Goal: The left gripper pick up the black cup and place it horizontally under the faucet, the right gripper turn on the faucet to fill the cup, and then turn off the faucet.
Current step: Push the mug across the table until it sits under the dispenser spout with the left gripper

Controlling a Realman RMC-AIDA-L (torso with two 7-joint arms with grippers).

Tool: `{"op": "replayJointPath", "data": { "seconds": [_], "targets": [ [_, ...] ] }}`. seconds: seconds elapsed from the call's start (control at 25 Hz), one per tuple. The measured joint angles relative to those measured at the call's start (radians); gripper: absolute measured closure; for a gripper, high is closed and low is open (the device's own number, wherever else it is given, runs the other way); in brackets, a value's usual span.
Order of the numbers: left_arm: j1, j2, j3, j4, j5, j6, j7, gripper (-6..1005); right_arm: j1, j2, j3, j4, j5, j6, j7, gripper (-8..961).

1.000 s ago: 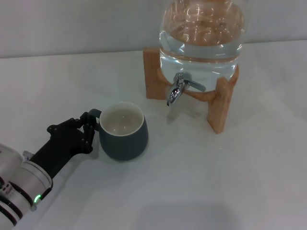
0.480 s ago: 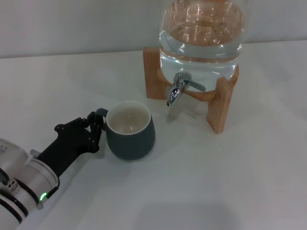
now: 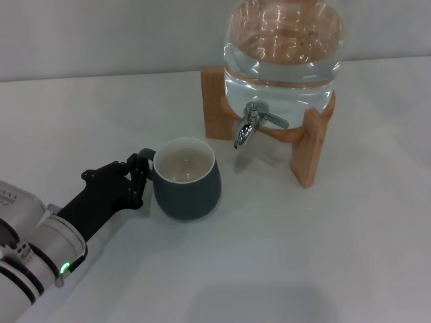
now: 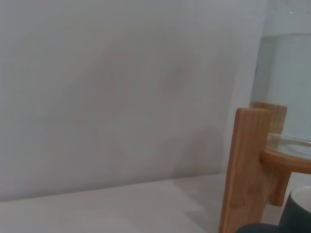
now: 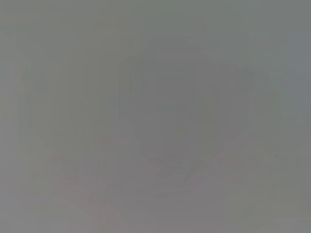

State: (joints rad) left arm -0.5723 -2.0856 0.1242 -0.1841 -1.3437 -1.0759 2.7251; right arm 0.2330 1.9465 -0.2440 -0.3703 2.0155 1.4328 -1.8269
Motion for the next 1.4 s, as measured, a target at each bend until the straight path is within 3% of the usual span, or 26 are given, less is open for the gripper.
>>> {"op": "replayJointPath", "data": {
  "seconds": [1.4],
  "targets": [
    [-0.067,-0.004,-0.005,-0.015,0.053,0.118,0.021,888,0.002,0.004,0.000,0.000,-0.011,-0.001,-0.011,111]
  ]
}}
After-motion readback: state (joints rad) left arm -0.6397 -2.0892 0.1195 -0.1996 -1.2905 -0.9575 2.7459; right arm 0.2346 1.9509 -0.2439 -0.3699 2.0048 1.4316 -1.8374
